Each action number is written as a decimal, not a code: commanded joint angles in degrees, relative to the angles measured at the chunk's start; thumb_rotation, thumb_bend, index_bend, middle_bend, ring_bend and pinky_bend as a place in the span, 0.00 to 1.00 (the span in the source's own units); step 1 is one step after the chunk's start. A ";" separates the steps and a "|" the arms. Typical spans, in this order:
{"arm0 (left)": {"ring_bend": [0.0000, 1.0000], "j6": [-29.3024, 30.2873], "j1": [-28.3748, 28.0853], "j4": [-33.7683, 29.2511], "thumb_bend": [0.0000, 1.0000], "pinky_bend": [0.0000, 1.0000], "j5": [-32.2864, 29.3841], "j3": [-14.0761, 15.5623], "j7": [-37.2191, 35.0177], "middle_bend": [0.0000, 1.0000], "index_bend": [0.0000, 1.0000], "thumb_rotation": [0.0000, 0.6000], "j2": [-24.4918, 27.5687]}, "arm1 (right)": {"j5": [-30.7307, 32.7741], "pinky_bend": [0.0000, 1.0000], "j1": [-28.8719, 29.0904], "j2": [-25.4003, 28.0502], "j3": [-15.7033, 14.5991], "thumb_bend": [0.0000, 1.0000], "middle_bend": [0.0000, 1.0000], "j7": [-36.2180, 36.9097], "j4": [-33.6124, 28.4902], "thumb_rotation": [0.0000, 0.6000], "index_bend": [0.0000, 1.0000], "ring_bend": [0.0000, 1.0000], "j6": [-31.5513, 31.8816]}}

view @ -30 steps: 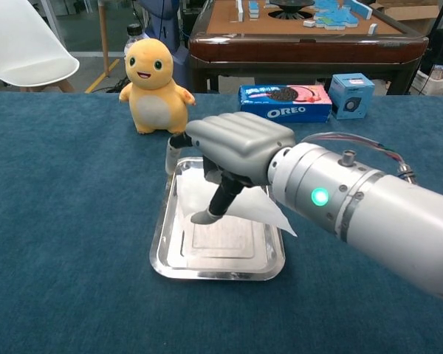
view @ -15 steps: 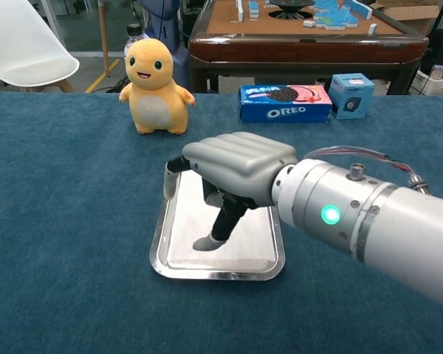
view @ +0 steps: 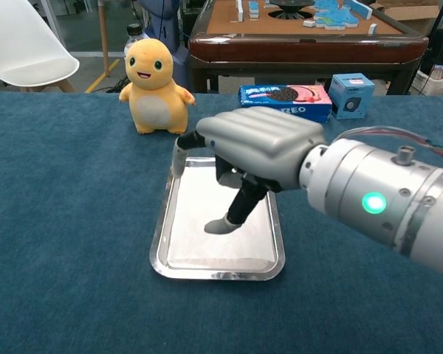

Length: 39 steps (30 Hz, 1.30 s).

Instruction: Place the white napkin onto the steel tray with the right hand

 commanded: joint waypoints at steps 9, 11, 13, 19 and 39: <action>0.22 -0.03 -0.13 -0.65 0.48 0.36 0.48 0.36 1.59 0.28 0.34 1.00 -0.21 | -4.91 0.89 -6.70 11.24 -4.26 0.00 0.62 -7.82 -7.06 1.00 0.33 0.62 10.93; 0.22 0.06 -0.15 -0.89 0.48 0.36 0.88 0.57 2.15 0.28 0.34 1.00 -0.32 | -5.24 0.85 -8.23 13.54 -5.31 0.00 0.55 -9.33 -8.56 1.00 0.33 0.58 12.79; 0.22 0.14 -0.20 -1.11 0.48 0.36 1.24 0.75 2.82 0.28 0.34 1.00 -0.48 | -5.64 0.81 -9.99 15.81 -6.62 0.00 0.51 -10.61 -10.07 1.00 0.33 0.53 14.75; 0.22 -0.18 -0.53 -1.57 0.48 0.36 1.51 1.08 4.81 0.28 0.34 1.00 -1.16 | -8.71 0.62 -15.98 22.24 -11.01 0.00 0.44 -10.45 -12.05 1.00 0.33 0.40 20.22; 0.22 1.08 -0.82 -4.25 0.48 0.36 5.67 3.02 11.02 0.28 0.34 1.00 -3.36 | -18.95 0.41 -34.08 30.42 -14.49 0.00 0.43 19.36 2.86 1.00 0.34 0.35 32.19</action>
